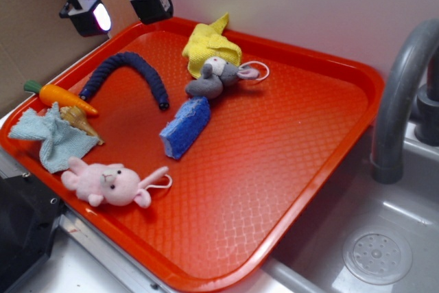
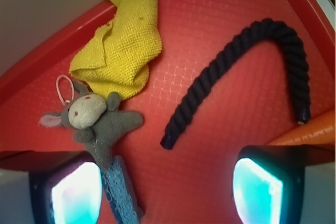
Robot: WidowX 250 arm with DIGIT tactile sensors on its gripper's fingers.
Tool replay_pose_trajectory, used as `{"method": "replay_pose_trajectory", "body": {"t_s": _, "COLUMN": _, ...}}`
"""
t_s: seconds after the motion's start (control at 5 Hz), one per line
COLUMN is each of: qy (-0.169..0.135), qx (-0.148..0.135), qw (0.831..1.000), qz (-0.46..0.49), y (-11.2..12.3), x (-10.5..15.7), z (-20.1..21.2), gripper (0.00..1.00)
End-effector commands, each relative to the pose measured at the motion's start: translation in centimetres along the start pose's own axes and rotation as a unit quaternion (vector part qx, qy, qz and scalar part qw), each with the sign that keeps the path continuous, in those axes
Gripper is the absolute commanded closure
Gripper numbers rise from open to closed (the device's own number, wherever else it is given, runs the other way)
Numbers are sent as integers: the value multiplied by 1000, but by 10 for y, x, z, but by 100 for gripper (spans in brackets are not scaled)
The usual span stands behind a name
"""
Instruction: Grab the yellow cloth.
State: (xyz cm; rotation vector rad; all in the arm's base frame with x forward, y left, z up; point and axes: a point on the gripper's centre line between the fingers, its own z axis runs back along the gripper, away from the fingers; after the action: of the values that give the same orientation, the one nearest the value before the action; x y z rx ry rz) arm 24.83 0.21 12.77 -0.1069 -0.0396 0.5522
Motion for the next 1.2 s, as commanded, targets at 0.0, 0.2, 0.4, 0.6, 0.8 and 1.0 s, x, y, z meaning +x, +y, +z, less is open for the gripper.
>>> {"method": "replay_pose_trajectory", "body": {"t_s": 0.0, "qy": -25, "qx": -13, "qw": 1000, "qz": 7, "y": 2, "x": 10, "z": 14, "gripper": 0}}
{"method": "replay_pose_trajectory", "body": {"t_s": 0.2, "qy": -25, "qx": -13, "qw": 1000, "qz": 7, "y": 2, "x": 10, "z": 14, "gripper": 0}}
{"method": "replay_pose_trajectory", "body": {"t_s": 0.4, "qy": -33, "qx": -31, "qw": 999, "qz": -14, "y": -8, "x": 38, "z": -9, "gripper": 0}}
{"method": "replay_pose_trajectory", "body": {"t_s": 0.6, "qy": -58, "qx": -52, "qw": 996, "qz": -36, "y": -16, "x": 54, "z": -32, "gripper": 0}}
{"method": "replay_pose_trajectory", "body": {"t_s": 0.8, "qy": -61, "qx": -59, "qw": 995, "qz": -42, "y": -14, "x": 70, "z": -54, "gripper": 0}}
{"method": "replay_pose_trajectory", "body": {"t_s": 1.0, "qy": -51, "qx": -77, "qw": 995, "qz": -42, "y": -17, "x": 85, "z": -72, "gripper": 0}}
